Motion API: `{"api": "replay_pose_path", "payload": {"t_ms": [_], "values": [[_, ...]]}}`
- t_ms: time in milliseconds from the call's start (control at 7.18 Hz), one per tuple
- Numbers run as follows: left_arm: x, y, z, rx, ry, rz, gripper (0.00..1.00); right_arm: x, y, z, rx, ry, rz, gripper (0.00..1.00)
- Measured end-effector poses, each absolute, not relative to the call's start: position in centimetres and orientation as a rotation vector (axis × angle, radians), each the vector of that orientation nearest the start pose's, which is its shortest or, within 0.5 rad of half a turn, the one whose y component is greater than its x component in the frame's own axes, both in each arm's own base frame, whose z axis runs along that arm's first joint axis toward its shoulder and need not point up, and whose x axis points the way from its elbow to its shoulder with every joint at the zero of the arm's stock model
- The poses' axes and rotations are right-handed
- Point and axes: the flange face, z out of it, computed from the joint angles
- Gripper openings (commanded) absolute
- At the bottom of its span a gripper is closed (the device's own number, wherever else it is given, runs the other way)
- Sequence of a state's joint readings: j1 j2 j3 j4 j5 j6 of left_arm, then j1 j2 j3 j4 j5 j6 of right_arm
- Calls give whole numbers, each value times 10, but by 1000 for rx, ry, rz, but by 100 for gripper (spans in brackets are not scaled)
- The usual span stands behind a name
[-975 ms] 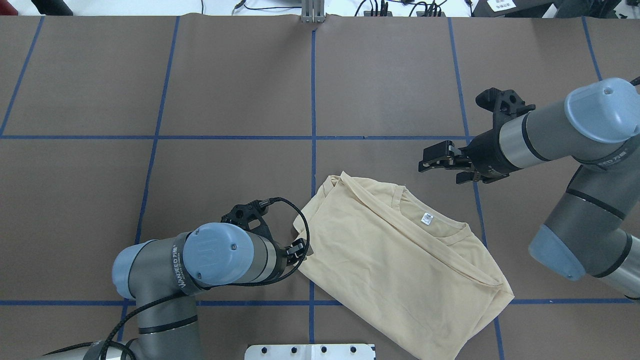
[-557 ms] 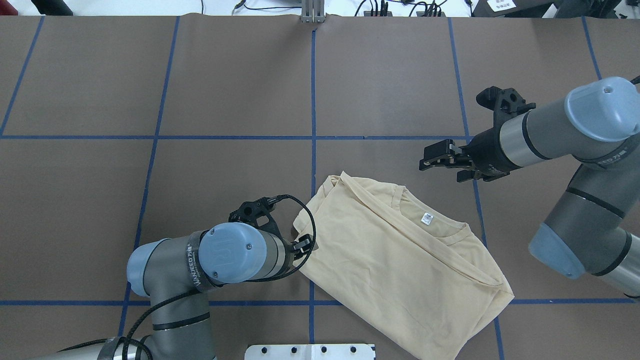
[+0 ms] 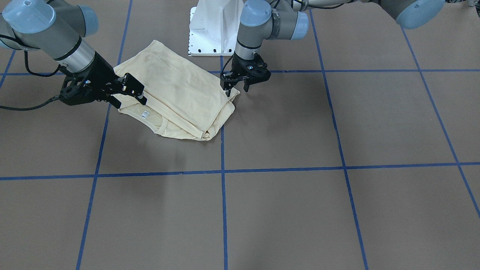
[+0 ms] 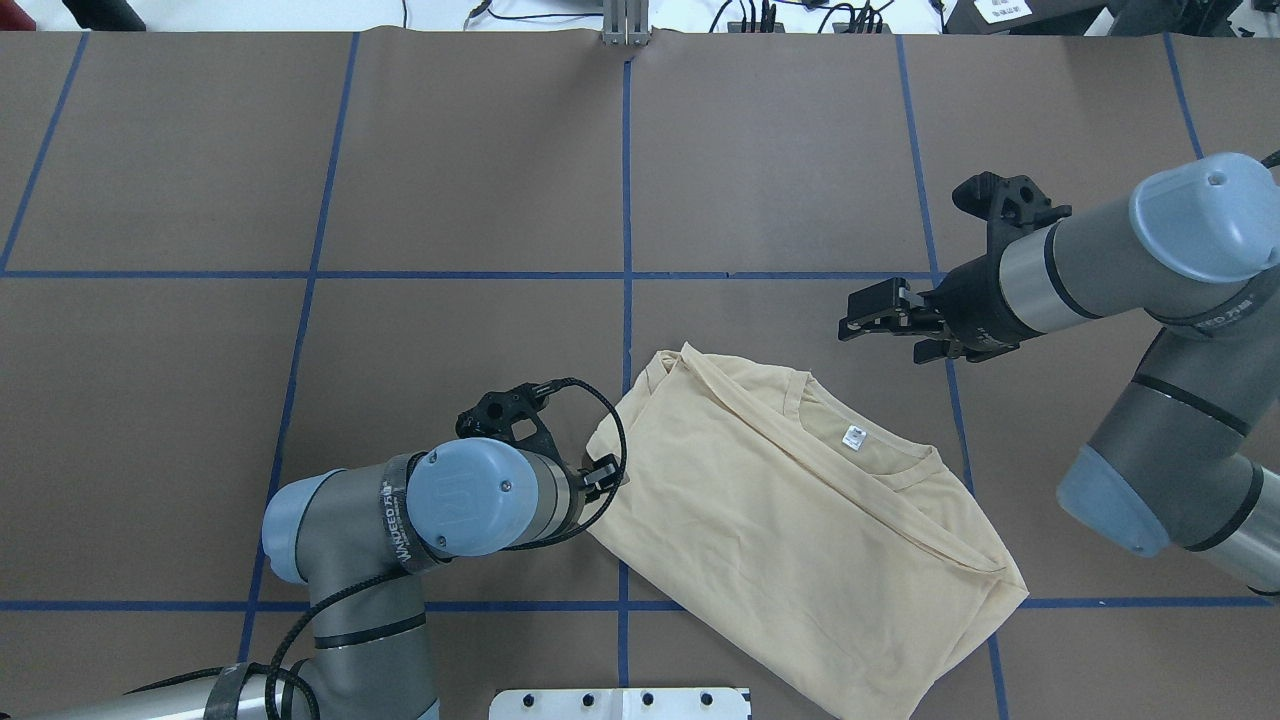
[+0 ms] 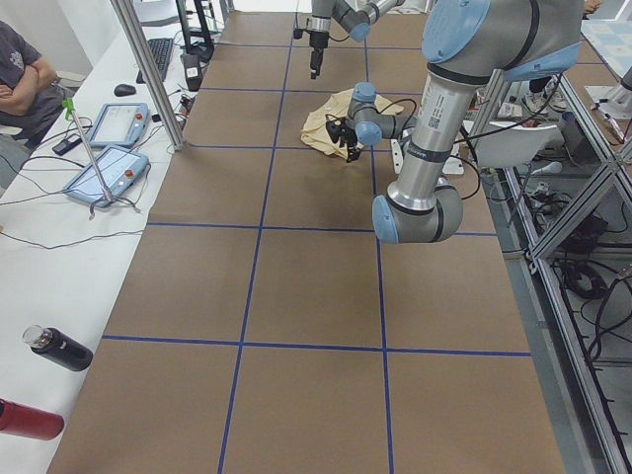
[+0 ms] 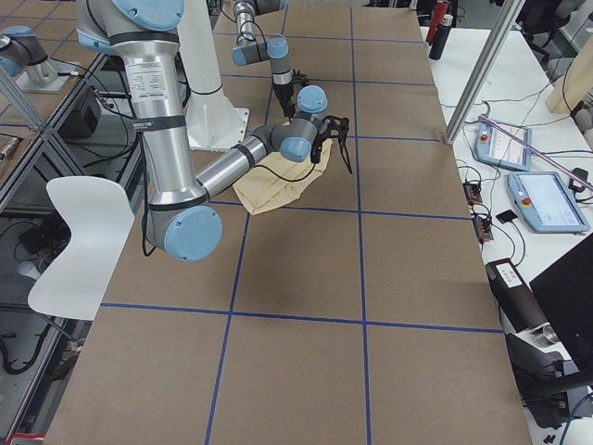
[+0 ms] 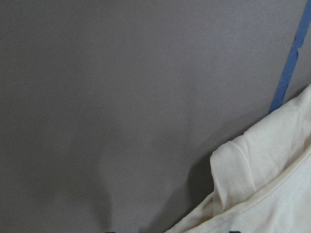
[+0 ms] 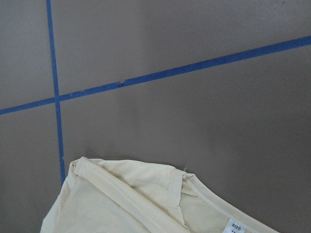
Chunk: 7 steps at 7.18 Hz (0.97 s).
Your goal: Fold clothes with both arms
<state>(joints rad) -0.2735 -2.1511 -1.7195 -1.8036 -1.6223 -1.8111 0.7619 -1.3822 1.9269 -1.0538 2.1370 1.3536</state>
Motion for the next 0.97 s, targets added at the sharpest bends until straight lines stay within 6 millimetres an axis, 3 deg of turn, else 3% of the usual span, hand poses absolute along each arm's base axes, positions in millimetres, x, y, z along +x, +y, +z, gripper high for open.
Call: {"api": "replay_pose_path", "payload": {"t_ms": [975], "values": [[612, -303, 228, -39, 961, -444, 64, -333, -433, 338, 27, -1135, 194, 100]]}}
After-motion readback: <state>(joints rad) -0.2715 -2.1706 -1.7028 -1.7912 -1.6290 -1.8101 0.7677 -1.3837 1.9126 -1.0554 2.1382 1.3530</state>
